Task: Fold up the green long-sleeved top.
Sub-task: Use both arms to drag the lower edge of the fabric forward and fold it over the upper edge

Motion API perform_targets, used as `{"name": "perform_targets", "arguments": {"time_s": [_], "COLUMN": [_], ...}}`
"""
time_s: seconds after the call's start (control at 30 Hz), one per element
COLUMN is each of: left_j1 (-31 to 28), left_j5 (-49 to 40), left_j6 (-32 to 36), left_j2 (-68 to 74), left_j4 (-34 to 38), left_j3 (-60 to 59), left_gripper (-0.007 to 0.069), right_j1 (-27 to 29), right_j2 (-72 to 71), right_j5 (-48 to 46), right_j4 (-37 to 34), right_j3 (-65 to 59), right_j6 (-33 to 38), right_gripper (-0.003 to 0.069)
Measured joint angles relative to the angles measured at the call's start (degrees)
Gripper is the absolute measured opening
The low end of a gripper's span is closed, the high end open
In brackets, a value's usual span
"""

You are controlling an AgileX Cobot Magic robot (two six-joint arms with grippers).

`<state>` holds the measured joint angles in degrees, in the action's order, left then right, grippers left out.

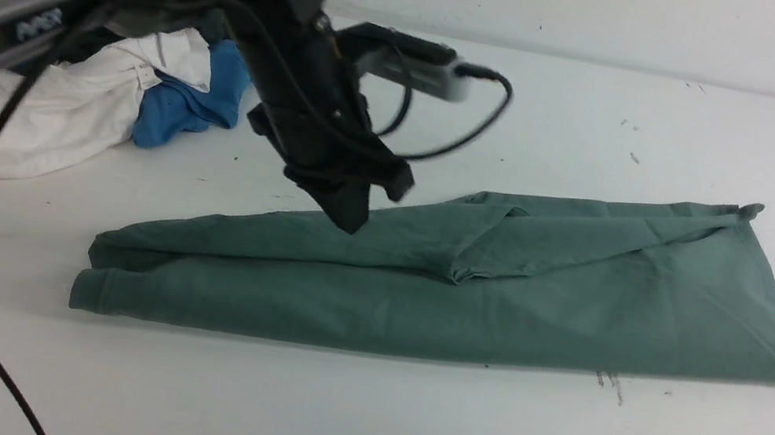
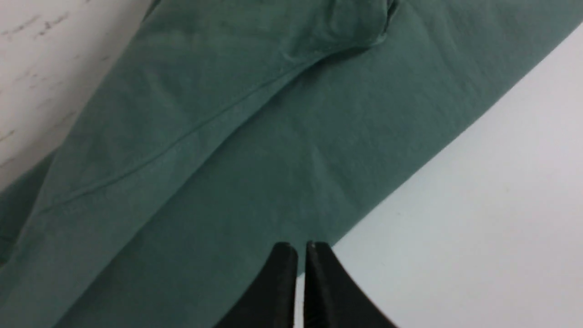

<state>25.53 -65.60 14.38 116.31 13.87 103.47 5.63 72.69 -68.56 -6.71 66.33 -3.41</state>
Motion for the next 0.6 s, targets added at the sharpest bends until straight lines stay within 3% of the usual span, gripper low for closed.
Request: {"name": "perform_targets", "arguments": {"time_s": [0.1,0.37,0.6], "left_j1": [3.72,12.71,13.06], "left_j5": [3.79,14.89,19.39], "left_j6": [-0.05,-0.07,-0.07], "left_j2": [0.73,5.75,9.89], "left_j4": [-4.7,-11.85,-16.18], "left_j3": [0.0,0.0,0.0], "left_gripper": [0.0083,0.0309,0.0351], "right_j1": [0.0,0.0,0.0], "right_j2": [-3.2,-5.35,-5.35], "right_j5": [1.0,1.41,2.49], "right_j4": [0.0,-0.14,-0.62], "right_j3": [-4.34,-10.23,-10.23], "right_j6": [0.05,2.48,2.72], "right_gripper": [-0.0013,-0.0014,-0.0014]}}
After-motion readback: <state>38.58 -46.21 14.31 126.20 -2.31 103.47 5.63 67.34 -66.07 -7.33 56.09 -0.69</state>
